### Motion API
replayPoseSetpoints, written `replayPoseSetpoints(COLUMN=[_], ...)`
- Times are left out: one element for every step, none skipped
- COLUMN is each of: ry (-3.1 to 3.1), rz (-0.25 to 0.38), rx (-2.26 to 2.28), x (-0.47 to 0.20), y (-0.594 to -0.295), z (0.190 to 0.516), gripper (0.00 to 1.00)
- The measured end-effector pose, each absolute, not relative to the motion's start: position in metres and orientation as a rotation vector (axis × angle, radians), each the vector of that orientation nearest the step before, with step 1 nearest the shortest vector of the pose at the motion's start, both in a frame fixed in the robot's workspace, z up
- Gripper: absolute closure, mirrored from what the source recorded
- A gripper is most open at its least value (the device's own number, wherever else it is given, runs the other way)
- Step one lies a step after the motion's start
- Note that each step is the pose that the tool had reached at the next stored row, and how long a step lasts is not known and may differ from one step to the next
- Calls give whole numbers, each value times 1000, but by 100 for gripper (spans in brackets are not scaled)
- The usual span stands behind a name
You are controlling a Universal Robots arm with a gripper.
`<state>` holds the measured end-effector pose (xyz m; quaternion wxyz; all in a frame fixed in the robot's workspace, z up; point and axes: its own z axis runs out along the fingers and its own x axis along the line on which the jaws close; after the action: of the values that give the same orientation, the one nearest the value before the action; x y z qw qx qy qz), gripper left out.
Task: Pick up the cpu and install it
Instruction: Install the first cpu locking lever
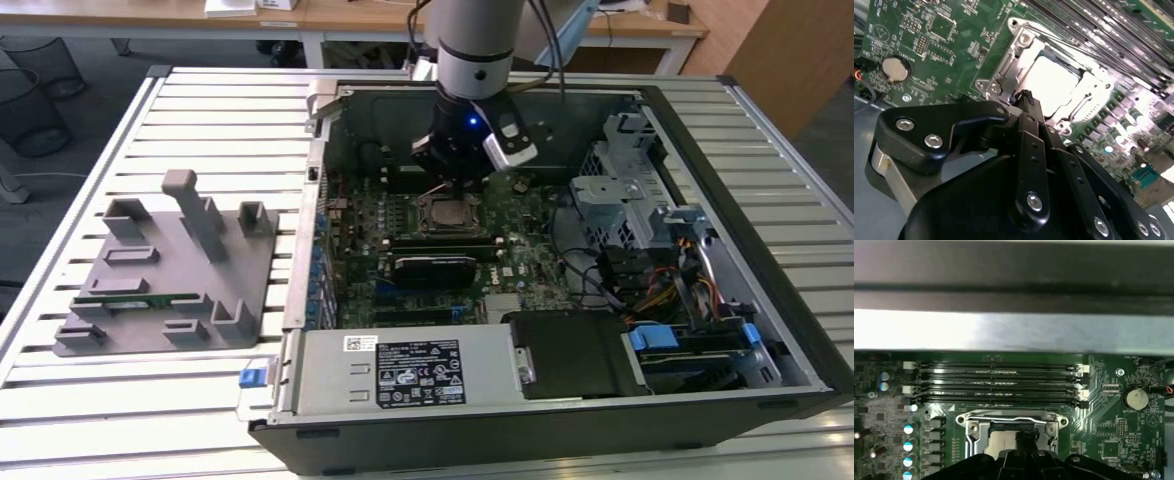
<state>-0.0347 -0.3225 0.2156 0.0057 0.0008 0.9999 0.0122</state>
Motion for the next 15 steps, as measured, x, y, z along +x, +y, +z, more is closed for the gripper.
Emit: replayPoseSetpoints(ry=[3129,3129,3129,3128,3128,3128,3128,3128,3128,3128,3128,3128,3128,3128,3128], rz=[39,39,40,40,40,41,41,42,42,43,44,46,50,58,66], rx=[2,3,3,3,3,3,3,3,3,3,3,3,2,2,1], x=[-37,-38,-40,-42,-44,-46,-47,-48,-49,-50,-50,-50,-50,-50,-50], y=[-322,-322,-322,-322,-322,-322,-322,-322,-322,-322,-322,-322,-321,-321,-320], z=[216,216,216,216,216,217,217,219,220,221,222,223,223,223,223], gripper=[89,89,89,89,89,89,89,89,89,89,89,89,89,89,89])
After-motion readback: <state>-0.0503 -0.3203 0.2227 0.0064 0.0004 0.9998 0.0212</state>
